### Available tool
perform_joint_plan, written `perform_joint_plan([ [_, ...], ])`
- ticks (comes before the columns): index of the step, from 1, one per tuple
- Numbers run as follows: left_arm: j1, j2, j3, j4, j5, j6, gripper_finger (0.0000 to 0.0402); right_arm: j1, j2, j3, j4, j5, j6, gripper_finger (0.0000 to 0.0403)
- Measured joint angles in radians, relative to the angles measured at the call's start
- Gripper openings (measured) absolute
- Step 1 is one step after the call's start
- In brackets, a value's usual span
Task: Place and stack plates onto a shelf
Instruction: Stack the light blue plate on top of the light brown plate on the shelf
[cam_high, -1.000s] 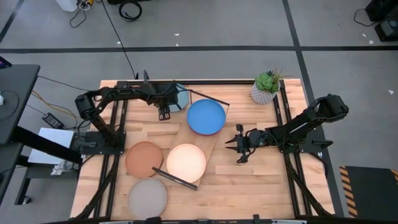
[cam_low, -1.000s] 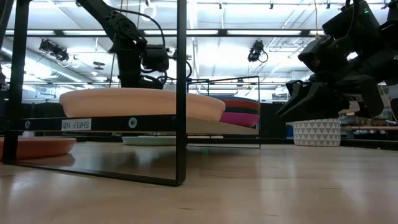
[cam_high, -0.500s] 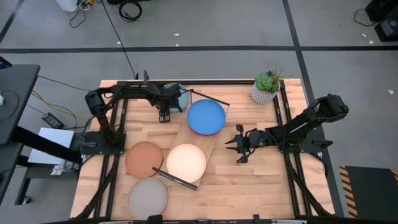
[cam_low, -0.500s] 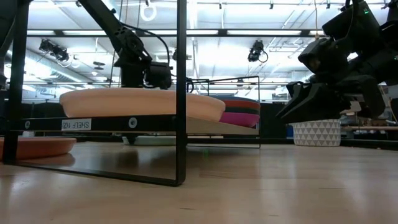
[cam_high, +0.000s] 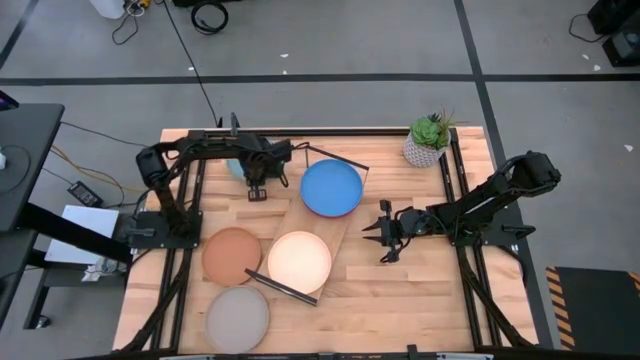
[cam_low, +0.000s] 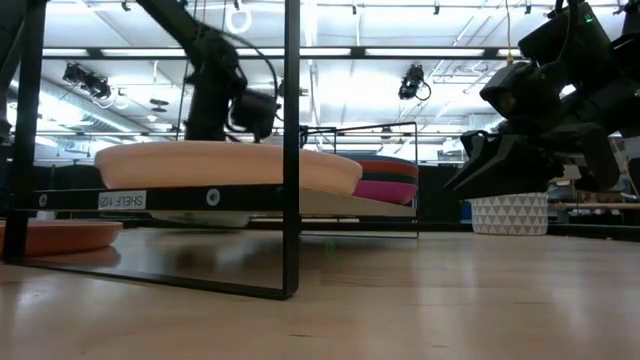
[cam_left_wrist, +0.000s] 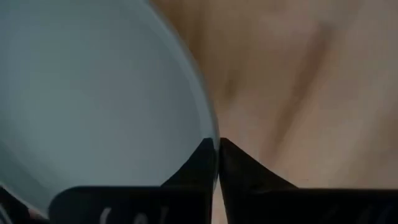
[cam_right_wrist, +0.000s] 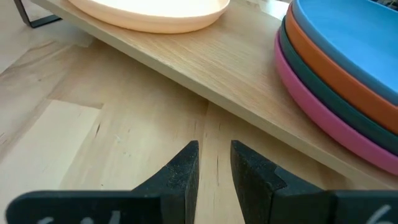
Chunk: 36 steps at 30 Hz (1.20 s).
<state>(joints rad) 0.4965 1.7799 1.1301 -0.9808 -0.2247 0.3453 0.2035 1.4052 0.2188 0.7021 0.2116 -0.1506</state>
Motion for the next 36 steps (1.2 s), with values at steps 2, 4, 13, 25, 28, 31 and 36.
perform_joint_plan([
  [2,-0.018,-0.015,0.053,-0.125,0.055,-0.076,0.0015,0.0,0.0,0.0,0.0,0.0,-0.002,0.0098],
  [4,-0.036,-0.038,0.117,-0.241,0.141,-0.175,0.0015,0.0,0.0,0.0,0.0,0.001,-0.002,0.0098],
  [13,-0.274,-0.118,0.331,-0.398,0.61,-0.811,0.0026,0.0,0.0,0.0,0.0,0.003,-0.001,0.0098],
  [25,-0.694,-0.121,0.509,-0.05,0.609,-1.133,0.0021,0.0,0.0,0.0,0.013,0.004,-0.015,0.0098],
  [28,-0.758,-0.121,0.51,0.0,0.568,-1.193,0.0021,-0.001,0.0,0.0,0.027,0.004,-0.025,0.0098],
  [31,-0.8,-0.121,0.51,0.006,0.528,-1.226,0.0021,-0.001,0.0,0.0,0.041,0.004,-0.032,0.0098],
  [36,-0.826,-0.116,0.51,0.003,0.459,-1.178,0.0021,-0.001,0.0,0.0,0.058,0.003,-0.043,0.0098],
])
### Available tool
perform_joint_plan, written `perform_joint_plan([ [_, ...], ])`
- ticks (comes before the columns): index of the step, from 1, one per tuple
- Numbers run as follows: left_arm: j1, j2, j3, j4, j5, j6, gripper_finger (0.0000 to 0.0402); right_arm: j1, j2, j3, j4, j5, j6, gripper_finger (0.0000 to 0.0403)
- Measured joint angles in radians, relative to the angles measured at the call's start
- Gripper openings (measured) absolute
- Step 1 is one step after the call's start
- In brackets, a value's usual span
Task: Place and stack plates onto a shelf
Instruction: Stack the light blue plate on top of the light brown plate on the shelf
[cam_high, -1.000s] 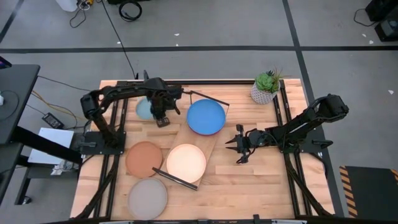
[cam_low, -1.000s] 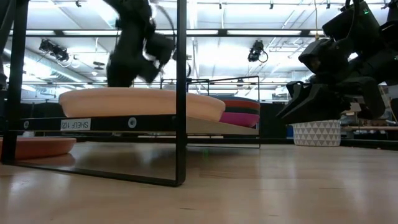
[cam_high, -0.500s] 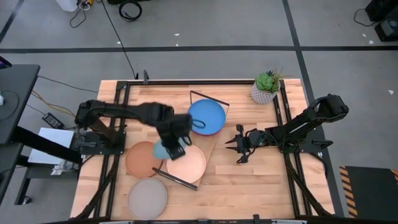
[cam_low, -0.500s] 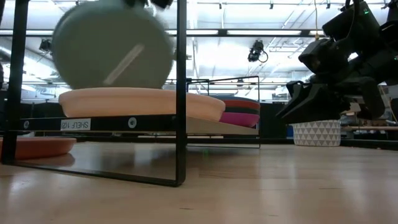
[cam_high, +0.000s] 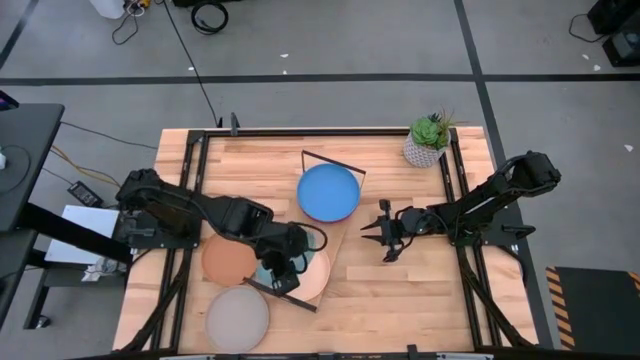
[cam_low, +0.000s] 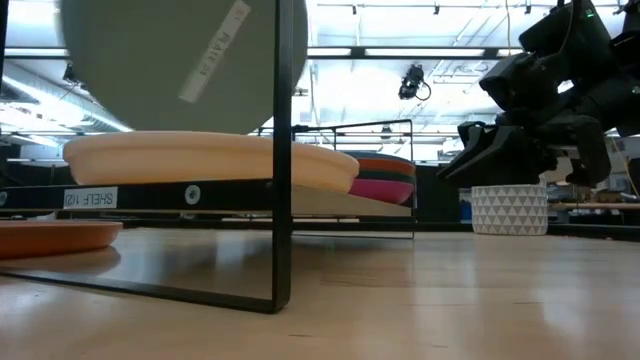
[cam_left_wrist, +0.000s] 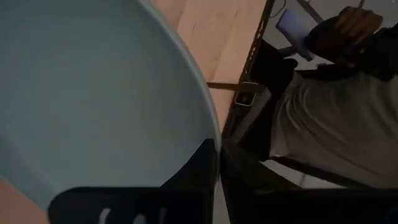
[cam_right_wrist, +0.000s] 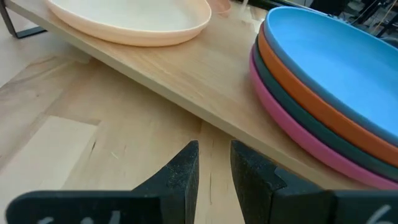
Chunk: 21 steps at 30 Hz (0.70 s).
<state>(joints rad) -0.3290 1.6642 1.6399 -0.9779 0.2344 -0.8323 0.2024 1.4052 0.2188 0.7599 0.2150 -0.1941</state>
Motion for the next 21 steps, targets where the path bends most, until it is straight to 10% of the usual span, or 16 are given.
perform_joint_plan([
  [21,0.098,0.077,-0.013,-0.022,0.105,0.146,0.0038,0.0,0.0,0.0,0.001,-0.001,-0.027,0.0098],
])
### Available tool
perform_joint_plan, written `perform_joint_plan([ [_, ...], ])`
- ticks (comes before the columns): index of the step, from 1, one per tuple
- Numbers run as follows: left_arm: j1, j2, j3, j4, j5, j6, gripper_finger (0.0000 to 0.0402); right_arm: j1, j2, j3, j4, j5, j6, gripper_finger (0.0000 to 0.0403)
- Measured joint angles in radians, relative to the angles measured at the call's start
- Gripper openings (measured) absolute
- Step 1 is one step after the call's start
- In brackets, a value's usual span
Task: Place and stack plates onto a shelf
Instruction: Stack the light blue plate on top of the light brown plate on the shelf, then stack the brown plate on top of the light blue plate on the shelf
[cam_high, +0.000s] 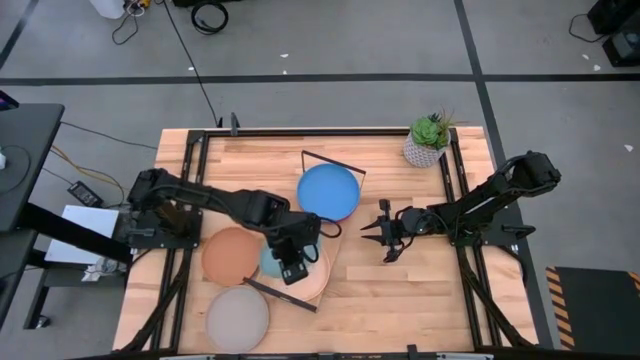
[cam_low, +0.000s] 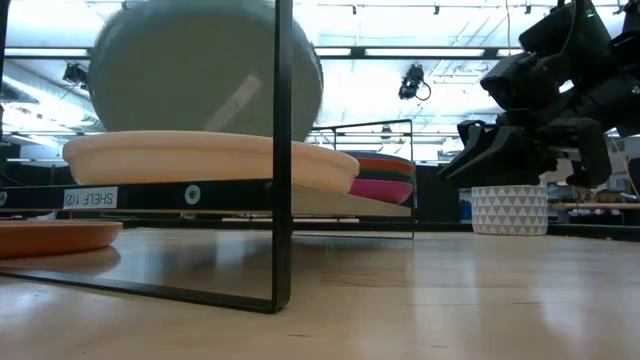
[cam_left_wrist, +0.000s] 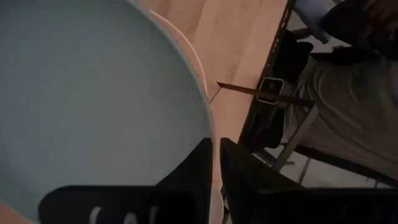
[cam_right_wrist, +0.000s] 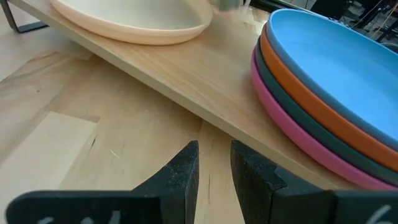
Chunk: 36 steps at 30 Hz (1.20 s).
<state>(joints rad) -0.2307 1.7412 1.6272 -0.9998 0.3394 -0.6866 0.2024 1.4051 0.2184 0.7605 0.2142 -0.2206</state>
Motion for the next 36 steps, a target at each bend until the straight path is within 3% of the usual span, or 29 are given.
perform_joint_plan([
  [13,0.001,0.0,0.001,0.0,-0.085,0.048,0.0041,0.0,0.0,0.0,-0.001,-0.001,0.0,0.0098],
  [19,0.01,0.001,0.002,-0.185,-0.337,0.075,0.0041,0.0,0.0,0.0,0.0,-0.001,0.0,0.0098],
  [21,0.023,0.001,0.002,-0.228,-0.38,0.074,0.0041,0.0,0.0,0.0,0.0,-0.001,0.0,0.0098],
  [36,0.057,0.077,0.002,-0.24,-0.414,0.258,0.0041,0.0,0.0,0.0,-0.016,-0.001,0.005,0.0098],
])
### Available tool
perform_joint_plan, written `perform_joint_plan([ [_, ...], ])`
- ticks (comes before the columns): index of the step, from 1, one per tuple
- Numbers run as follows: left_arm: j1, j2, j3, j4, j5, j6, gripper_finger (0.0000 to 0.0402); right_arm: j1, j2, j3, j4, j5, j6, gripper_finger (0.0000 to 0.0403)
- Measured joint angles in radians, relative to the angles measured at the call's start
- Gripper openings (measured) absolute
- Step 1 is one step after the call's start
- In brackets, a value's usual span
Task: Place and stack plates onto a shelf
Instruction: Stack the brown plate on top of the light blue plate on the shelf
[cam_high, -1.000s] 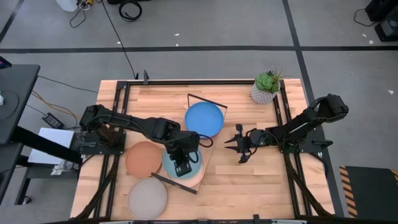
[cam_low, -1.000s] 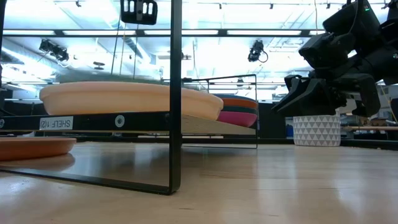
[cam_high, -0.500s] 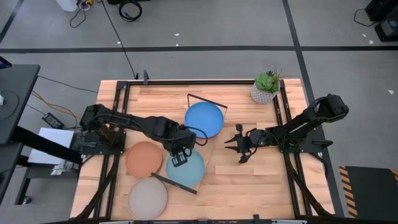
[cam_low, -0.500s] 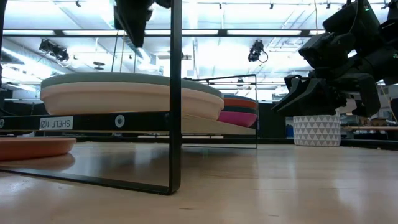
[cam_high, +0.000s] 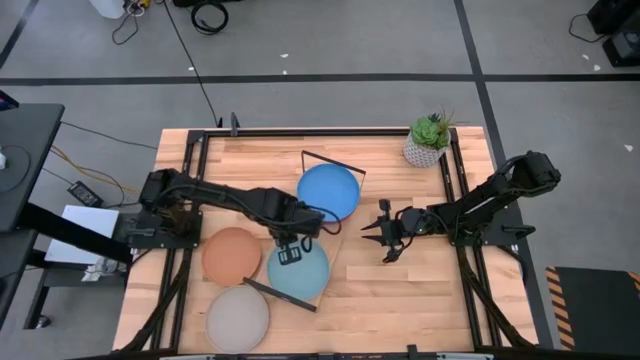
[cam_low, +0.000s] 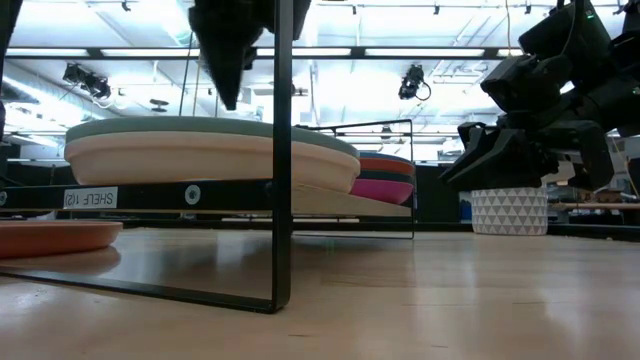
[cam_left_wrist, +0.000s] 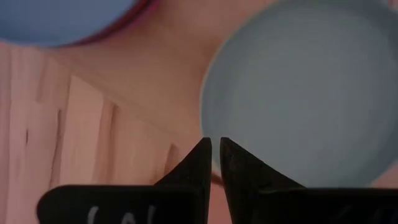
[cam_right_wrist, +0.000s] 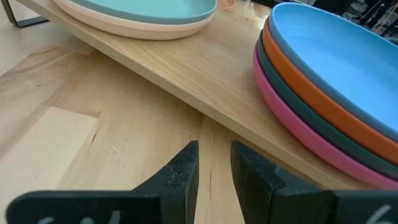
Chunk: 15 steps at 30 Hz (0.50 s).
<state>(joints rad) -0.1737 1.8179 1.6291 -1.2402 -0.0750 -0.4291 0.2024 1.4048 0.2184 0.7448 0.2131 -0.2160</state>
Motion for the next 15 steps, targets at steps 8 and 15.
perform_joint_plan([
  [8,0.0,0.001,0.0,-0.056,0.0,-0.003,0.0041,0.0,0.0,0.0,0.0,-0.004,0.01,0.0098],
  [15,-0.021,-0.021,-0.062,-0.033,-0.034,0.025,0.0041,0.0,0.0,0.0,-0.01,-0.006,0.03,0.0098],
])
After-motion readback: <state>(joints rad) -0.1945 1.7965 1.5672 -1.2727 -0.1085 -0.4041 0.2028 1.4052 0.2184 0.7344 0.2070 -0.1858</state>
